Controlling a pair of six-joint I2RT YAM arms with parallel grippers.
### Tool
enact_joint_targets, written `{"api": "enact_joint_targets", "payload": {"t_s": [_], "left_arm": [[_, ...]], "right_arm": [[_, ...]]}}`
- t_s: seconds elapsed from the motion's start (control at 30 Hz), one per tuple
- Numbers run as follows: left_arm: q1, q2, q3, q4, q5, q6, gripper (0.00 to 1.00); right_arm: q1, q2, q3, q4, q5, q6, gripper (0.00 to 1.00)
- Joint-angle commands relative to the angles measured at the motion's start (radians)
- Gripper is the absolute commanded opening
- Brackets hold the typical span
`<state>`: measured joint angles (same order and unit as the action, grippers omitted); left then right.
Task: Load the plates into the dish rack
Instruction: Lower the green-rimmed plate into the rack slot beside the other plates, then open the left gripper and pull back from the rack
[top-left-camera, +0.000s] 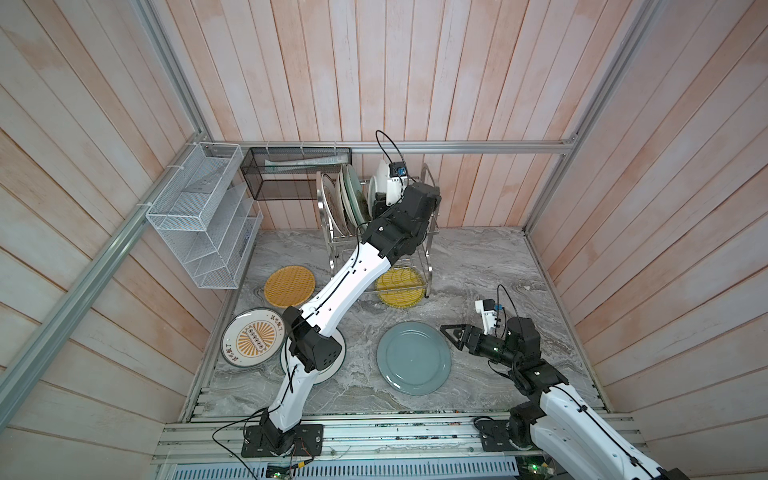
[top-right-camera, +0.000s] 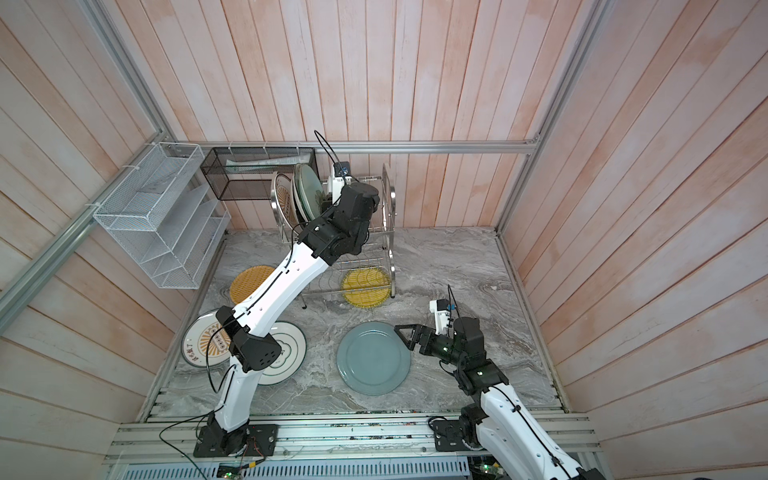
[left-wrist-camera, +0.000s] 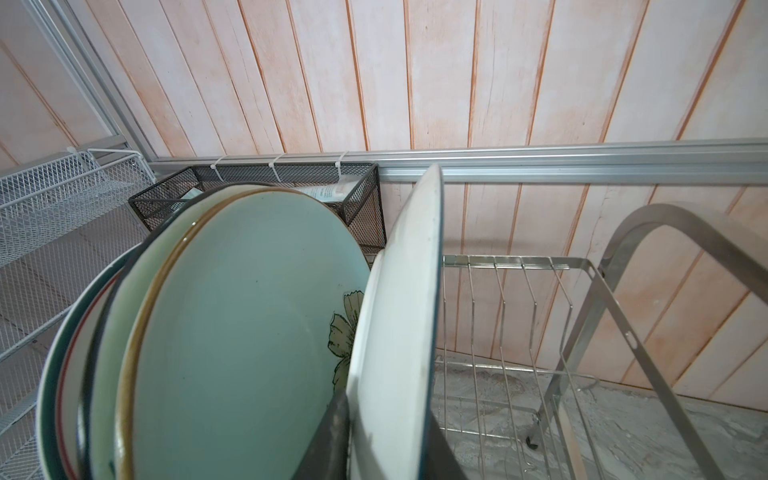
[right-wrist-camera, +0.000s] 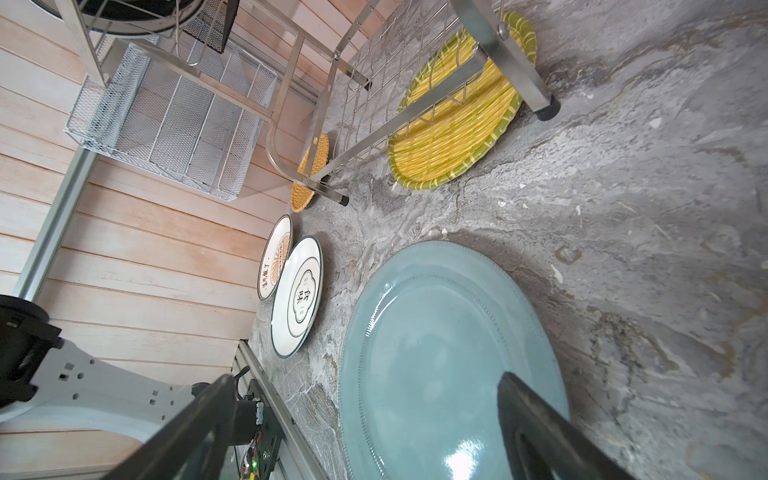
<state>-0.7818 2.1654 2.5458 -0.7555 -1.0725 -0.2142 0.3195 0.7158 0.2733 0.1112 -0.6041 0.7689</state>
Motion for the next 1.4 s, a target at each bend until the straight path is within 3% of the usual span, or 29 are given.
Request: {"api": "enact_joint_targets", "payload": {"t_s": [0.0, 1.37], "left_arm": [[-0.001, -0.055, -0.013, -0.007, 0.011, -0.025, 0.26], [0.007, -0.164, -0.005, -0.020, 0.107, 0.001, 0.42]], "right_arm": [[0.006, -0.008, -0.011, -0.002, 0.002, -0.010, 0.98], [0.006, -0.004, -0.017, -0.008, 0.022, -0.011, 0.98]]}}
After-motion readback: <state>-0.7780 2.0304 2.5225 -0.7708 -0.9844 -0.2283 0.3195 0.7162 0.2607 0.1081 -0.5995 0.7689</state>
